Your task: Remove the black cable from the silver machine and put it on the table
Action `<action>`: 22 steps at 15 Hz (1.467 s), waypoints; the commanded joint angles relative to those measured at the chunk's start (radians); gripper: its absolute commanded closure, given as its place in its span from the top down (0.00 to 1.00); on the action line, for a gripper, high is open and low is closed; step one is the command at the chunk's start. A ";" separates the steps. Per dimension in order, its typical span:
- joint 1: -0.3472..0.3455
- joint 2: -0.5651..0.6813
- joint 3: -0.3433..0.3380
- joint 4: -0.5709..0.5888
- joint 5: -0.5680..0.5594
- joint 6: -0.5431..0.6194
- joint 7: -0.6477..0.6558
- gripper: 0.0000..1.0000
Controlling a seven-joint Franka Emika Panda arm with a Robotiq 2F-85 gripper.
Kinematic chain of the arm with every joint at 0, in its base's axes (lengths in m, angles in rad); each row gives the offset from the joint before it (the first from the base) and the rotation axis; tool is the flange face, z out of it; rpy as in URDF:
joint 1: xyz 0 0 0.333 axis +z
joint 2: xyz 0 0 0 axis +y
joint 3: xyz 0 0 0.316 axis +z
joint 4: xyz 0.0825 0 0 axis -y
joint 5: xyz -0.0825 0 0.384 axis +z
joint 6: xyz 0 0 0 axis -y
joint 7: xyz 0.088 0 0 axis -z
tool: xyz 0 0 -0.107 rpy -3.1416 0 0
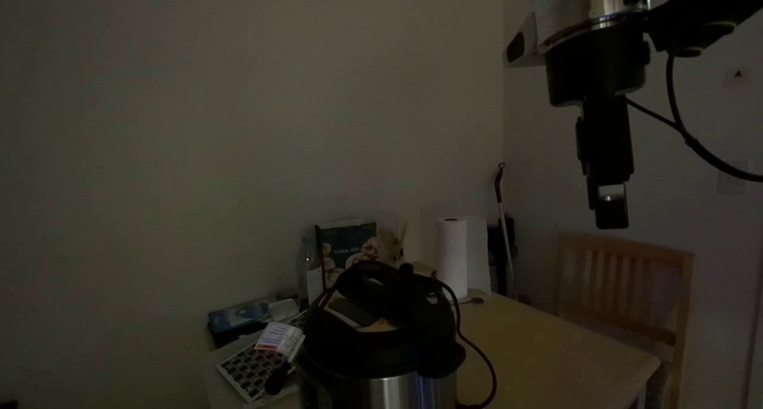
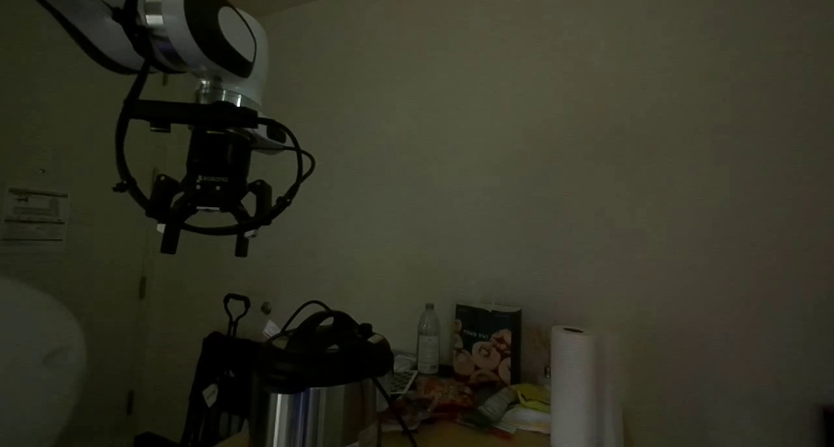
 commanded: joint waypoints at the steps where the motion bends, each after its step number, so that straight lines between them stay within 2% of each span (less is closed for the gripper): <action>1: 0.007 0.038 -0.011 0.018 -0.009 0.035 -0.008 1.00; 12: 0.018 0.313 0.014 0.272 -0.196 0.061 -0.089 1.00; 13: 0.019 0.276 0.008 0.230 -0.165 0.060 -0.051 1.00; 19: 0.019 0.312 0.013 0.267 -0.175 0.062 -0.057 1.00; 22: 0.020 0.389 0.035 0.322 -0.224 0.109 -0.069 1.00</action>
